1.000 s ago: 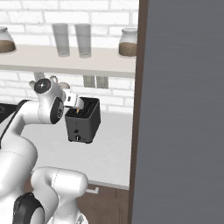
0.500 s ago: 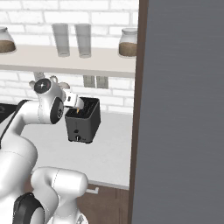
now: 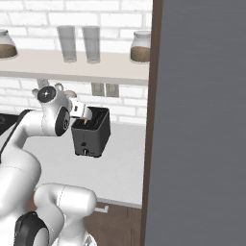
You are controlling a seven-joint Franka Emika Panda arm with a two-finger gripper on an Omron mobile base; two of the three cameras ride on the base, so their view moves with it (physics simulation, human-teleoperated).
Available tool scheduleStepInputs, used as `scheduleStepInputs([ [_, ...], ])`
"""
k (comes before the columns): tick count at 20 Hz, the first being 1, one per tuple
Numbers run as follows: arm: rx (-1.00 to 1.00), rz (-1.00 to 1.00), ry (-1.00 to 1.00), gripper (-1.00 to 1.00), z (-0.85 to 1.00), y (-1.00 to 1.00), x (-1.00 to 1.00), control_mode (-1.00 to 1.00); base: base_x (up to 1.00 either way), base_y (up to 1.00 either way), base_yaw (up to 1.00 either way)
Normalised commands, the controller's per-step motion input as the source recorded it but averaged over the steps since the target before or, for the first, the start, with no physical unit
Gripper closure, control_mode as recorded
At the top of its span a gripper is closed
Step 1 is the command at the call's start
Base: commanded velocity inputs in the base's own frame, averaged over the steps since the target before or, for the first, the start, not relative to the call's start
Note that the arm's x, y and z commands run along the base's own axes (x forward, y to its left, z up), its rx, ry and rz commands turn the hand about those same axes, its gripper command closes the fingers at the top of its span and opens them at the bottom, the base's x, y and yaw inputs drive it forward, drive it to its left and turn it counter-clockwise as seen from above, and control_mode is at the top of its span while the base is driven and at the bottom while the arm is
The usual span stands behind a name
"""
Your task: Start the toaster. Once the lever pops up, take the bread to the plate on the dining counter.
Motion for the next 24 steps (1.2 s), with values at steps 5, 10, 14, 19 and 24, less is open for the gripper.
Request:
scheduleStepInputs([
  [5,0.00,0.00,0.00,-1.00,0.00,0.00,0.00,-1.00,0.00,0.00,0.00],
  [10,0.00,0.00,0.00,-1.00,0.00,0.00,0.00,-1.00,0.00,0.00,0.00],
  [14,0.00,0.00,0.00,-1.00,0.00,0.00,0.00,-1.00,0.00,0.00,0.00],
  [19,0.00,0.00,0.00,-1.00,0.00,0.00,0.00,-1.00,0.00,0.00,0.00],
  [24,0.00,0.00,0.00,-1.00,0.00,0.00,0.00,-1.00,0.00,0.00,0.00],
])
